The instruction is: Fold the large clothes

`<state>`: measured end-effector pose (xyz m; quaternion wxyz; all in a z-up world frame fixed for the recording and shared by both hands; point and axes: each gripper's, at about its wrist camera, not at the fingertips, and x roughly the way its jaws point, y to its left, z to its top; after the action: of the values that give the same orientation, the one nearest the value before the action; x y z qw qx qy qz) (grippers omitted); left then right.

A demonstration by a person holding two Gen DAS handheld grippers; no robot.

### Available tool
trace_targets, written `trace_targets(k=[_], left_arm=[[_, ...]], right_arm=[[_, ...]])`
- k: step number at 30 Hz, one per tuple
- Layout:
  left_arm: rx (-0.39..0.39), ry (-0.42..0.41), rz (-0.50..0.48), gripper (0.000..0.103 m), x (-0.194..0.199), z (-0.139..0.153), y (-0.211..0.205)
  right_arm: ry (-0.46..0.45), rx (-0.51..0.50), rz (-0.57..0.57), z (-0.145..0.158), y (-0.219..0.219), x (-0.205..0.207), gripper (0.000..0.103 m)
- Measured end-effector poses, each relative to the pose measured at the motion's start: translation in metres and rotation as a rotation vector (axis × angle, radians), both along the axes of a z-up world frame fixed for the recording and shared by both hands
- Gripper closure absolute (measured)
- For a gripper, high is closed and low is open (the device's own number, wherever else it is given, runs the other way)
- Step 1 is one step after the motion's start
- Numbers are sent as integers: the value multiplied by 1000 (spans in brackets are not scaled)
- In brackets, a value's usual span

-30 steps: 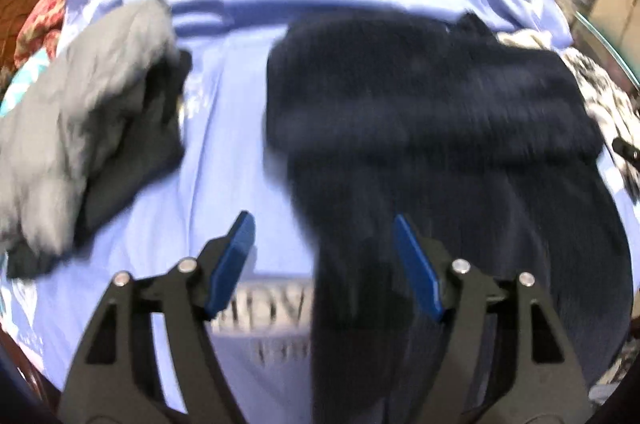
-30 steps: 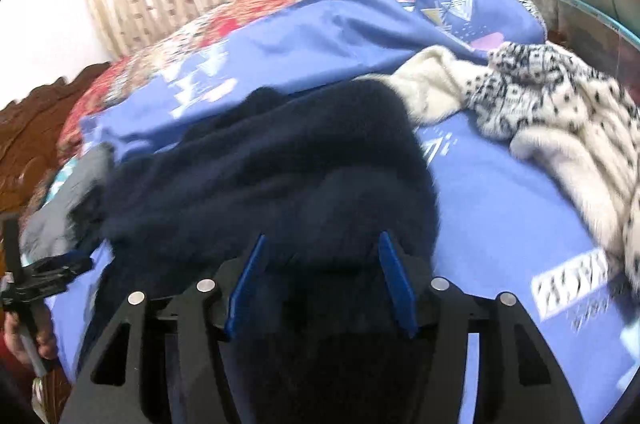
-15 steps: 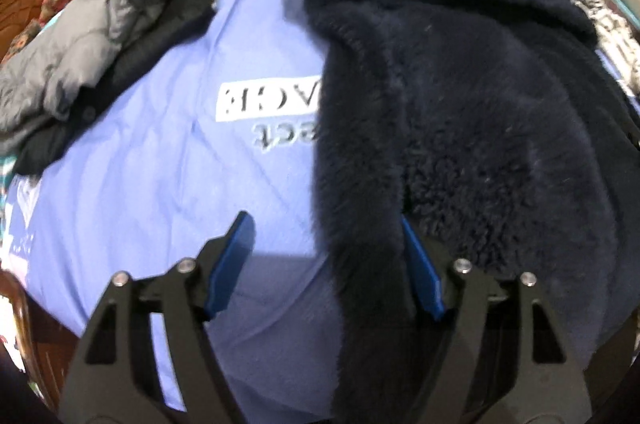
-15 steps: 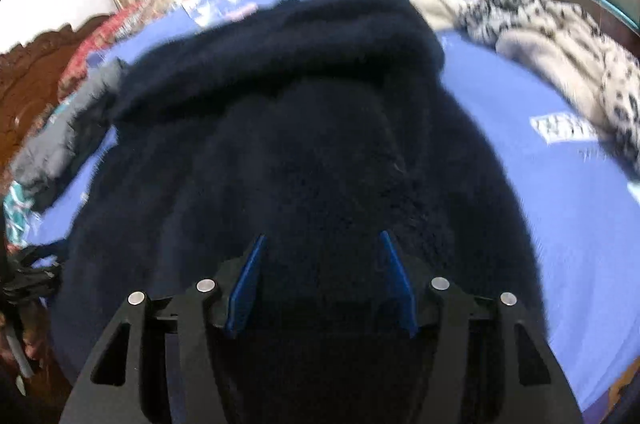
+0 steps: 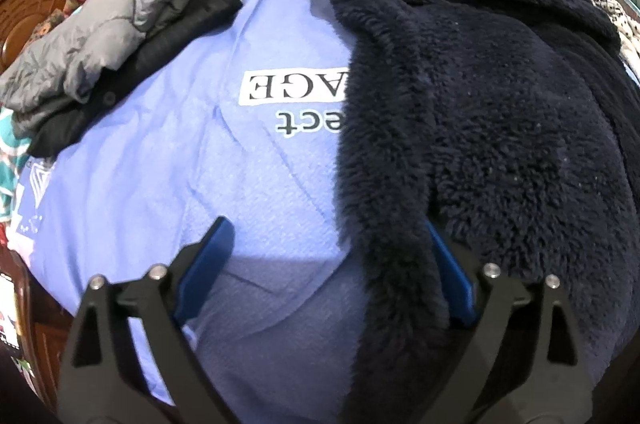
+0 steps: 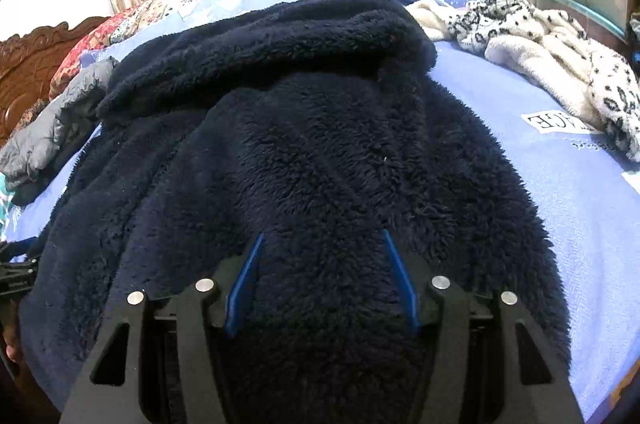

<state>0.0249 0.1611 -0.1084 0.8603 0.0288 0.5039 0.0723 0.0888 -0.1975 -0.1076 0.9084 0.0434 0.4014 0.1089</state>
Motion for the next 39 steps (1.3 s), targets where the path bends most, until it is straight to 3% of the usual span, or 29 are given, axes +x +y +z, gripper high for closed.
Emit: trace_targets(k=[8,34,36,39], left_arm=[[-9,-2,2,6,4,-4,5],[-79,-48,-9,5,8,-10,12],[-81,-52,-15,5,8,-10,12],[-89,-49,-15,5,6,-10,11]], right_arm=[[9,38,0,-1,-3,1,25],[8,131,44,-1,-6,4,9],[5,186,68,-1,-9,3,0],[11,174,76,0,-6,4,0]])
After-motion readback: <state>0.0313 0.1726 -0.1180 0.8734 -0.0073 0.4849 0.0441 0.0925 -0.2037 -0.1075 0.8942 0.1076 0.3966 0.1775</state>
